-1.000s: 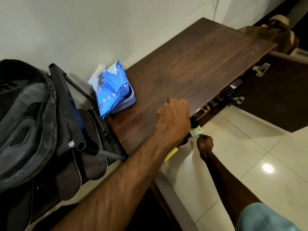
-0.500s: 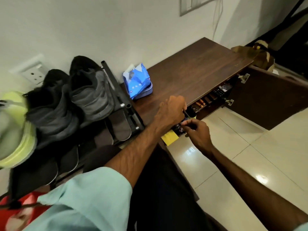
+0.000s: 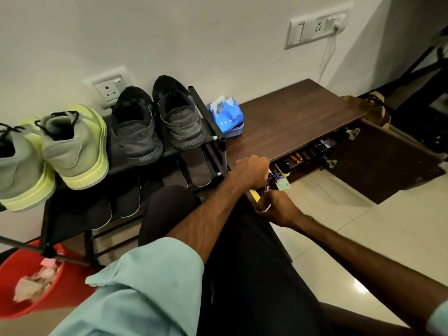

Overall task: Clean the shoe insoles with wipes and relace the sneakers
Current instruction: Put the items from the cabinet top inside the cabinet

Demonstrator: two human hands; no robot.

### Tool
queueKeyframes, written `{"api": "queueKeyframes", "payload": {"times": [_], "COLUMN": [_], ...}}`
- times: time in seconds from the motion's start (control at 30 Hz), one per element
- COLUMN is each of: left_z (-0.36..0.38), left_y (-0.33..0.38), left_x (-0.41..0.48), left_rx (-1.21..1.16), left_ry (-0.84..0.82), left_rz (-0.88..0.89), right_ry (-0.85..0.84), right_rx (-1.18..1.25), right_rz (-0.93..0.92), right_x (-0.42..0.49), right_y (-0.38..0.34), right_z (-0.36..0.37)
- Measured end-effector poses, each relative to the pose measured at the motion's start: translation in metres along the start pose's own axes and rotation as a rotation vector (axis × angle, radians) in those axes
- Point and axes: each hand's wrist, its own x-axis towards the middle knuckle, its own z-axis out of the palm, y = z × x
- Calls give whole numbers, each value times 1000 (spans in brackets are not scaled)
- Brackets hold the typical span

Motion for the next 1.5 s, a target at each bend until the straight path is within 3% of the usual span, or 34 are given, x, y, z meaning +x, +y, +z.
{"api": "queueKeyframes", "payload": {"times": [0.3, 0.53, 0.8, 0.97, 1.07, 1.2, 1.33, 1.5], "left_z": [15, 37, 49, 44, 42, 40, 44, 54], "left_y": [-19, -8, 10, 11, 10, 12, 10, 12], "left_x": [15, 54, 91, 107, 116, 129, 142, 153], "left_rx": [19, 32, 96, 129, 115, 186, 203, 201], "left_ry": [-6, 128, 217, 304, 306, 233, 136, 119], "left_rz": [-9, 98, 63, 60, 57, 83, 107, 128], "right_ry": [-2, 135, 371, 484, 562, 665, 732, 761], "right_rx": [10, -284, -541, -423, -305, -10, 138, 224], "right_rz": [87, 81, -18, -82, -2, 69, 109, -20], "right_x": [4, 14, 63, 81, 91, 110, 129, 120], "right_y": [16, 47, 74, 96, 99, 108, 112, 123], "right_z": [11, -13, -27, -16, -17, -22, -20, -14]}}
